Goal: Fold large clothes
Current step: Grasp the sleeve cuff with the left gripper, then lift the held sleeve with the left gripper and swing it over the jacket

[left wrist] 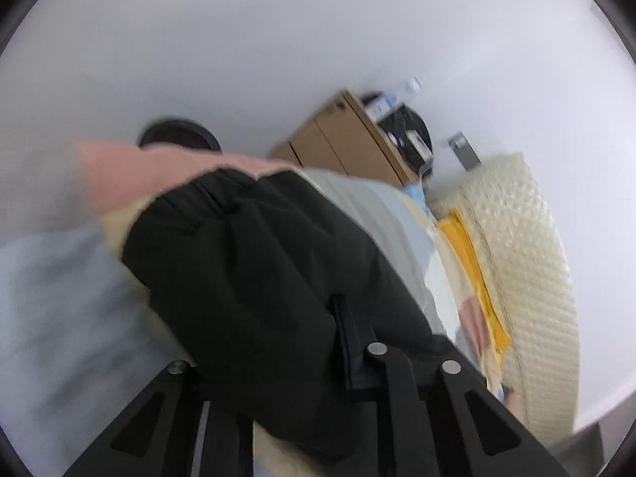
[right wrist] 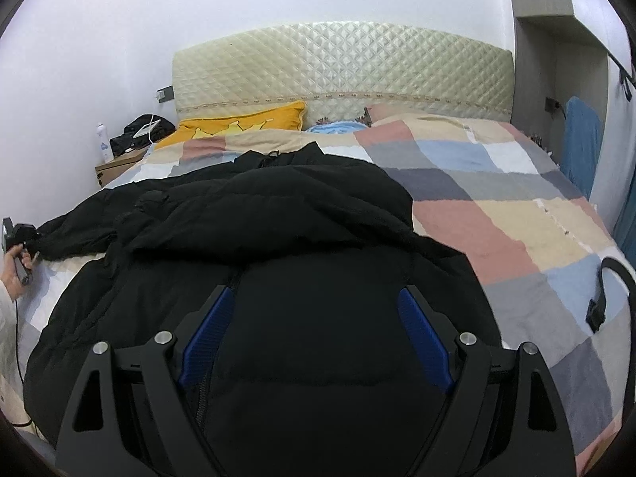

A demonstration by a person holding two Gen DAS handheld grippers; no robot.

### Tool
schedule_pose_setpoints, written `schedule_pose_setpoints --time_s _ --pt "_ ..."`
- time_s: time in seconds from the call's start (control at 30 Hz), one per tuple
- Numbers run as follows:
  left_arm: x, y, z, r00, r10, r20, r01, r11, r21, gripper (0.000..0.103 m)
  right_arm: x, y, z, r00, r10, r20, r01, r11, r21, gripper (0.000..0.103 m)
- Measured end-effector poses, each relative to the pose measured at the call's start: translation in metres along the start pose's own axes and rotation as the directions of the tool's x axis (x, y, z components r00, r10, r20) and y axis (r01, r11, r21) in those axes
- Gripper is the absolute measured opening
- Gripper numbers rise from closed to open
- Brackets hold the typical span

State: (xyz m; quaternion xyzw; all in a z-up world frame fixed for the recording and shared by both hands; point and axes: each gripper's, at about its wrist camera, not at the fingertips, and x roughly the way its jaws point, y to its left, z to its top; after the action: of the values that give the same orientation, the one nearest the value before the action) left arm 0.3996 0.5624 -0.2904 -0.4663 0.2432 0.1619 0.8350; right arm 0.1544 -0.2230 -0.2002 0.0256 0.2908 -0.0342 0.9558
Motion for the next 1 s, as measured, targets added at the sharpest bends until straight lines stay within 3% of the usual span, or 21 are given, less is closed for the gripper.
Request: schedule_pose_setpoints --time_s 0.3,0.53,0.67,0.83,0.9,1.0 --pt "-0.060 -0.075 0.007 0.991 0.073 0.114 -0.092 0.980 0.175 0.009 -0.017 -0.008 0.010 0.998 0.055 0.029 -0.054 0.998 -0.025 0.085" --pt "-0.121 -0.143 0.001 0.982 0.055 0.180 -0.101 0.960 0.259 0.009 -0.029 -0.011 0.005 0.996 0.085 0.030 -0.083 0.995 -0.062 0.085" --pt "-0.157 -0.190 -0.009 0.979 0.020 0.203 -0.090 0.935 0.343 0.009 -0.034 -0.017 0.002 0.993 0.113 0.034 -0.111 0.992 -0.056 0.085" --pt "-0.191 -0.245 -0.039 0.969 0.015 0.248 -0.136 0.868 0.478 0.009 -0.037 -0.020 -0.003 0.986 0.165 0.022 -0.164 0.985 -0.060 0.085" --pt "-0.201 -0.260 -0.049 0.966 0.009 0.259 -0.141 0.856 0.498 0.009 -0.038 -0.020 -0.006 0.986 0.162 0.023 -0.160 0.984 -0.077 0.085" --pt "-0.221 -0.282 -0.061 0.964 -0.020 0.266 -0.119 0.860 0.497 0.009 -0.046 -0.025 -0.009 0.985 0.167 0.044 -0.163 0.983 -0.087 0.087"
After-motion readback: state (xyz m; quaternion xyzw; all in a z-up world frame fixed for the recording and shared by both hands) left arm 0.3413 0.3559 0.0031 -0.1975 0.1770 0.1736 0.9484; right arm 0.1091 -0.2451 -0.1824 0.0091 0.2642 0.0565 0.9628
